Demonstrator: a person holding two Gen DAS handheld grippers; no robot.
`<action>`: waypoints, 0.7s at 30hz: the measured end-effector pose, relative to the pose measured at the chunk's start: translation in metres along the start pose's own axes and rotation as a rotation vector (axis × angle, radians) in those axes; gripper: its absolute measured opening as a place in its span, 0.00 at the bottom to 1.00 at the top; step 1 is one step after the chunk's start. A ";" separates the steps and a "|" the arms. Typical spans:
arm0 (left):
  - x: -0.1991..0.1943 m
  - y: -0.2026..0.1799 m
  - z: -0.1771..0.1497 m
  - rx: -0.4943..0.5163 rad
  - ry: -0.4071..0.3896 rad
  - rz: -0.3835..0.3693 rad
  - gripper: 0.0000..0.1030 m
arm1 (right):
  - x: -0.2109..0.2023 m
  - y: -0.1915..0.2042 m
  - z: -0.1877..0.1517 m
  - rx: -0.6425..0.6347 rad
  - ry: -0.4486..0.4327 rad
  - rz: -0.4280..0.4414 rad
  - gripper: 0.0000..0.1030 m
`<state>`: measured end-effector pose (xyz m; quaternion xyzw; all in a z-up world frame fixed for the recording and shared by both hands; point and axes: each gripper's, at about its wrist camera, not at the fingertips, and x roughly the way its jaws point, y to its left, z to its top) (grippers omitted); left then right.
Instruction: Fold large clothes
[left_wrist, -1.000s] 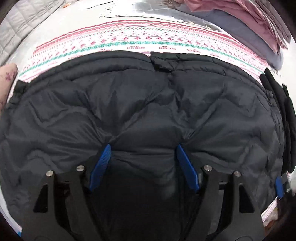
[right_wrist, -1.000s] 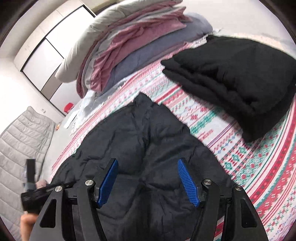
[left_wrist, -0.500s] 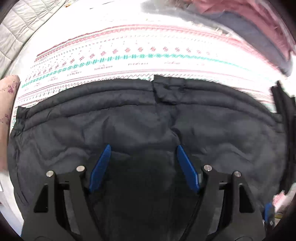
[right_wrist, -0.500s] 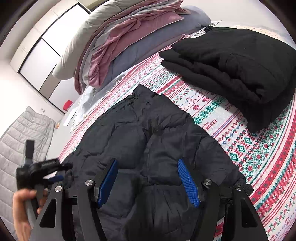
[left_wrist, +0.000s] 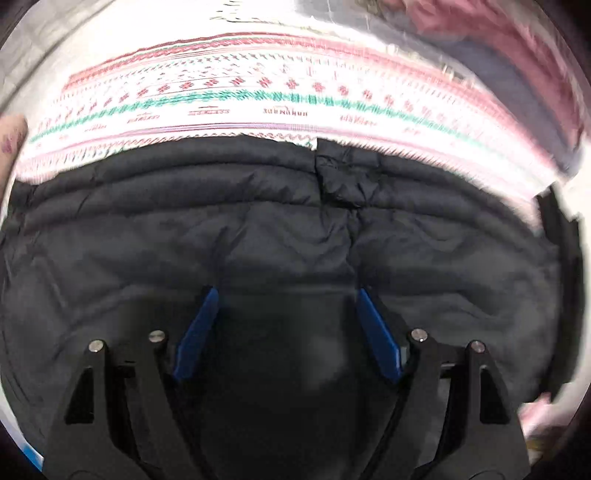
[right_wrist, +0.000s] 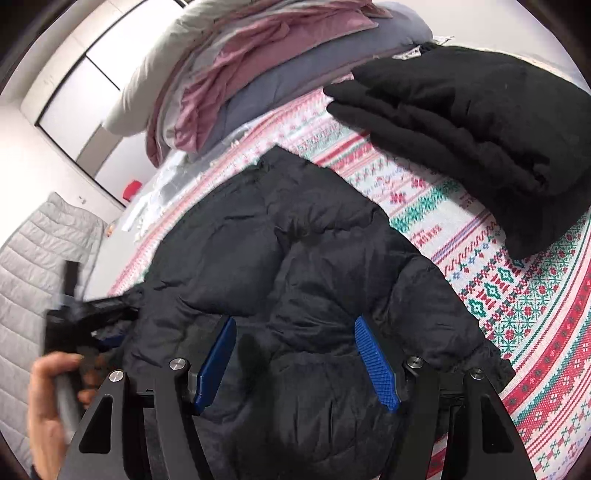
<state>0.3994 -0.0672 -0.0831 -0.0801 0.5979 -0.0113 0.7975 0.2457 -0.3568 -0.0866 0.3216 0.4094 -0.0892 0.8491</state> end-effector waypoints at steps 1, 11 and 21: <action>-0.012 0.005 -0.004 -0.015 -0.015 -0.033 0.75 | 0.001 0.001 -0.001 -0.001 0.003 -0.005 0.66; -0.075 0.003 -0.139 0.120 -0.184 -0.051 0.75 | 0.004 0.009 -0.004 -0.046 -0.005 -0.049 0.70; -0.020 0.002 -0.151 0.155 -0.191 0.081 0.78 | 0.006 0.017 -0.009 -0.112 -0.012 -0.086 0.72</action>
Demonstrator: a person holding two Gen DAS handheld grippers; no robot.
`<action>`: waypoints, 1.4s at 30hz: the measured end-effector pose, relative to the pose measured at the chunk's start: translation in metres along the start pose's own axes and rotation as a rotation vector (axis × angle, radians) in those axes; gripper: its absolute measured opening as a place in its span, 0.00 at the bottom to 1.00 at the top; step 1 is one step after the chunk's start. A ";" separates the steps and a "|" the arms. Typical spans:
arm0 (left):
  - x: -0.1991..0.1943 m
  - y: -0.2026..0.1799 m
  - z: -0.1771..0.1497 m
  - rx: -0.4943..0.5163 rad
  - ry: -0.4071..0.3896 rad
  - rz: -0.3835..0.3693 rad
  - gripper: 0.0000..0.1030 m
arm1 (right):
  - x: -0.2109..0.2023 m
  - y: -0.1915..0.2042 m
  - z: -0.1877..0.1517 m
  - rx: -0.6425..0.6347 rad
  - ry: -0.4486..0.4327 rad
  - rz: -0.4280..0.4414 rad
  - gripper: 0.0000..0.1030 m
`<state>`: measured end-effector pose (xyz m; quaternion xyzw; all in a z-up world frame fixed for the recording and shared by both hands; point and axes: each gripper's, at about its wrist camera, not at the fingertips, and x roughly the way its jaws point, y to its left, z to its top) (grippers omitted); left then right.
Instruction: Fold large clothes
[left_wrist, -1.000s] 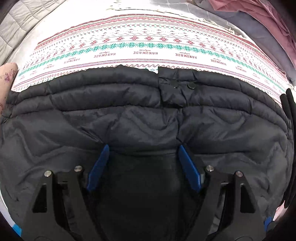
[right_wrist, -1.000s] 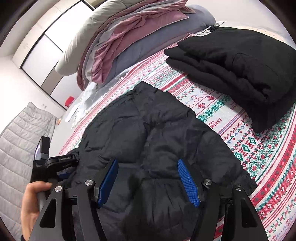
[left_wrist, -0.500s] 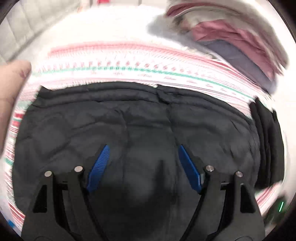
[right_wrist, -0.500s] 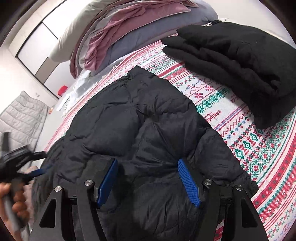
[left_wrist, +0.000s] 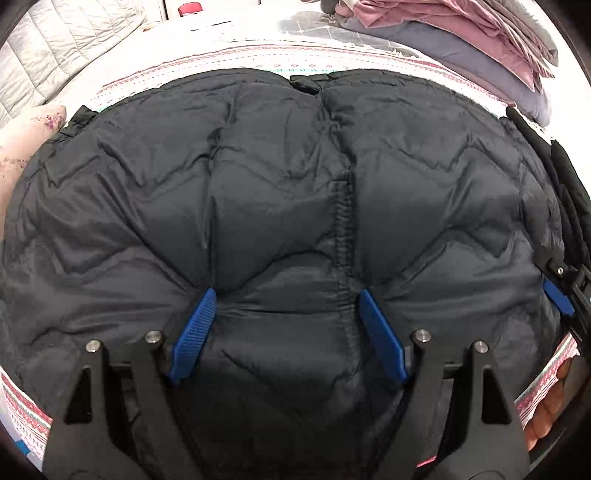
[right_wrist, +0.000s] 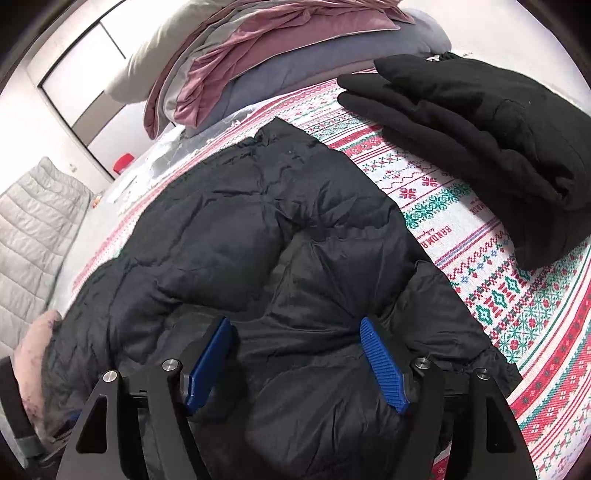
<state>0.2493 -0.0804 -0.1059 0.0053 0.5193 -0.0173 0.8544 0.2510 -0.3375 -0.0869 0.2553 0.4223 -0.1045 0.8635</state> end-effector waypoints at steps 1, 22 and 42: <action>-0.001 -0.001 -0.001 0.003 -0.010 0.000 0.78 | -0.005 0.000 -0.001 0.008 -0.016 0.003 0.72; -0.002 0.002 -0.003 0.016 -0.019 -0.011 0.79 | -0.016 -0.105 -0.031 0.561 0.022 0.312 0.73; -0.003 0.001 0.000 0.029 -0.027 -0.046 0.81 | -0.117 0.063 -0.014 0.014 -0.425 0.394 0.21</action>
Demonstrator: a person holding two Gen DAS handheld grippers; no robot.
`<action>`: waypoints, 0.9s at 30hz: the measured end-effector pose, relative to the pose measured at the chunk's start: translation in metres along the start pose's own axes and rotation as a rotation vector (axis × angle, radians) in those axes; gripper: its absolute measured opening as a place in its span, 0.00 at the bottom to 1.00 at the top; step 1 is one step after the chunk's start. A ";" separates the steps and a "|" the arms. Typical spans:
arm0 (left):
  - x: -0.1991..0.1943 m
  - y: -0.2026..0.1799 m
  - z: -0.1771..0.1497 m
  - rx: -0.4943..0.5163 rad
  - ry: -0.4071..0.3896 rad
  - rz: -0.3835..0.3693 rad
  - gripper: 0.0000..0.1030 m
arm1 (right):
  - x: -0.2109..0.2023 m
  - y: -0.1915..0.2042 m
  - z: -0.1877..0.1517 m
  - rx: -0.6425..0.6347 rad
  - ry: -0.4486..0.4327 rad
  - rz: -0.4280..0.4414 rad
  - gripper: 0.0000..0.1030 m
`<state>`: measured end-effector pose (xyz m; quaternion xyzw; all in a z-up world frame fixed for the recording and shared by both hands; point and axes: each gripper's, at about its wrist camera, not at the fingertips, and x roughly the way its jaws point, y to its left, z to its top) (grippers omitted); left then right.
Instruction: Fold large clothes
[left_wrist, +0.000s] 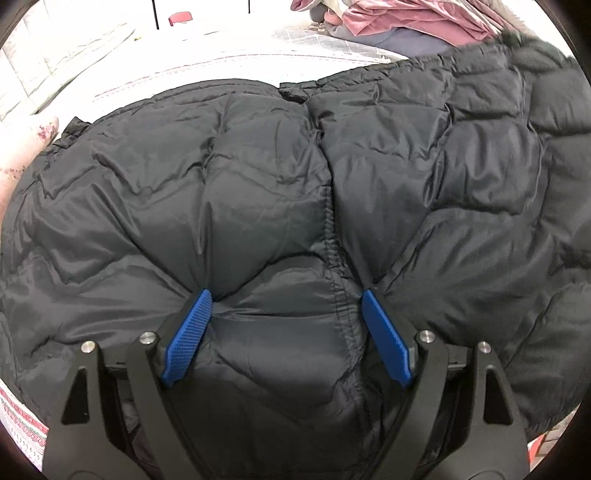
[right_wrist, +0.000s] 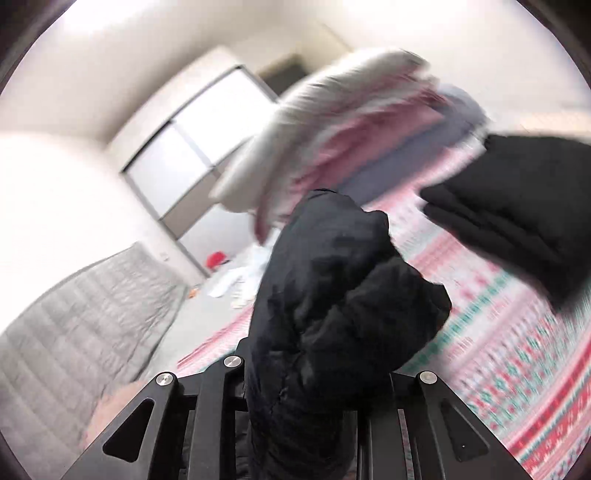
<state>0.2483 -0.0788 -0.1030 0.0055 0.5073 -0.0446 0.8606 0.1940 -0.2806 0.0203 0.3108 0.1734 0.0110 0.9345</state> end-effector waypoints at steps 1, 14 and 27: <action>-0.001 0.001 0.000 -0.001 0.003 -0.009 0.81 | -0.001 0.005 0.000 -0.020 -0.003 -0.004 0.20; -0.046 -0.013 -0.029 0.243 -0.043 -0.067 0.81 | -0.012 -0.030 0.014 0.076 0.003 -0.081 0.13; -0.026 -0.077 -0.055 0.379 -0.005 -0.147 0.81 | -0.047 -0.005 0.018 -0.051 -0.072 -0.059 0.12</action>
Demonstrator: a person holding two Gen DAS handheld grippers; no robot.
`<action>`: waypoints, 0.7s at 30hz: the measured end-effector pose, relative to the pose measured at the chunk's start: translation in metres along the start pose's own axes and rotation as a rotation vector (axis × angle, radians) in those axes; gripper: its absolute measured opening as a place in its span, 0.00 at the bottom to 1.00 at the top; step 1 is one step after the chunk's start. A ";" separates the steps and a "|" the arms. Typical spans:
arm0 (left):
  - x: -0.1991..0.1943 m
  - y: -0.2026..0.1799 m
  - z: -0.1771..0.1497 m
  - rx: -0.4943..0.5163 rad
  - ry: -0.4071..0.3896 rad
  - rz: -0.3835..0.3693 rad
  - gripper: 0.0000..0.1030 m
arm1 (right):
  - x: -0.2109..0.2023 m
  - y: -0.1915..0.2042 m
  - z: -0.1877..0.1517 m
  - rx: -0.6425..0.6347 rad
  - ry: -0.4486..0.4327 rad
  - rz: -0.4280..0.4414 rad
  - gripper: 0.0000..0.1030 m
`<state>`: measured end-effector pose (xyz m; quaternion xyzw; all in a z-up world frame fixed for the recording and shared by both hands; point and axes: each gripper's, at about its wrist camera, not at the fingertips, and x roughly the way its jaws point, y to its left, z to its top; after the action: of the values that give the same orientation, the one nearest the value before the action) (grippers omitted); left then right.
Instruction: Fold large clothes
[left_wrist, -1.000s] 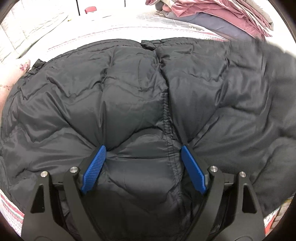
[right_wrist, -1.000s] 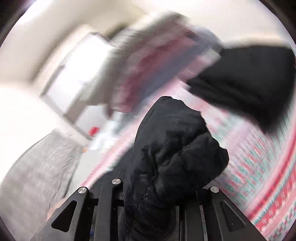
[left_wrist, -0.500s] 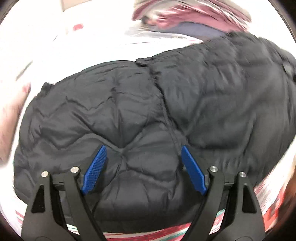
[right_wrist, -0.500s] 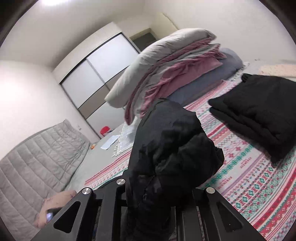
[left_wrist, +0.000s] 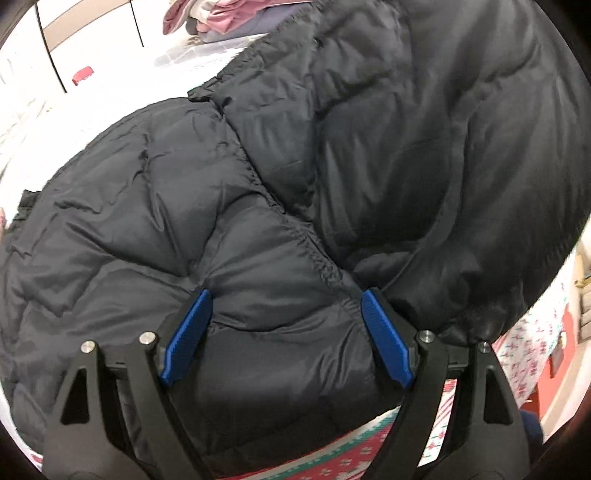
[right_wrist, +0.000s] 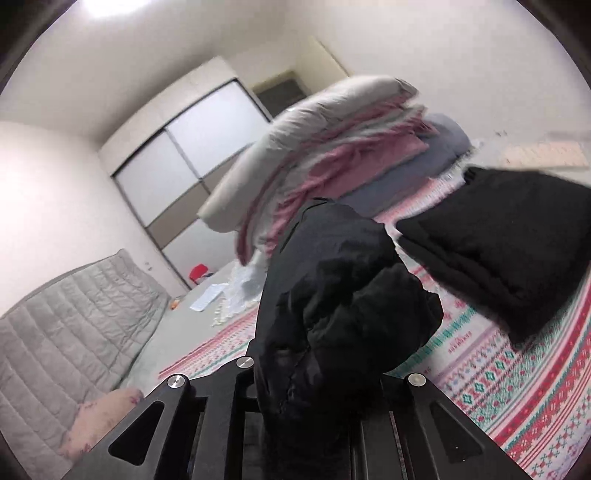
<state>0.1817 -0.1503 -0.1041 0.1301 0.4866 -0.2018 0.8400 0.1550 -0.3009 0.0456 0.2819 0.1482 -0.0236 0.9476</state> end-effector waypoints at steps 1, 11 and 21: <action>-0.001 0.000 0.000 0.000 -0.001 -0.012 0.81 | -0.002 0.007 0.000 -0.020 -0.004 0.011 0.12; -0.086 0.108 -0.010 -0.252 -0.174 -0.064 0.81 | 0.003 0.036 0.001 -0.133 -0.012 -0.080 0.12; -0.095 0.246 -0.095 -0.700 -0.143 0.111 0.52 | 0.008 0.046 -0.002 -0.167 -0.008 -0.129 0.12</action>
<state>0.1812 0.1272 -0.0626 -0.1537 0.4586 0.0144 0.8751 0.1680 -0.2610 0.0662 0.1915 0.1639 -0.0734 0.9649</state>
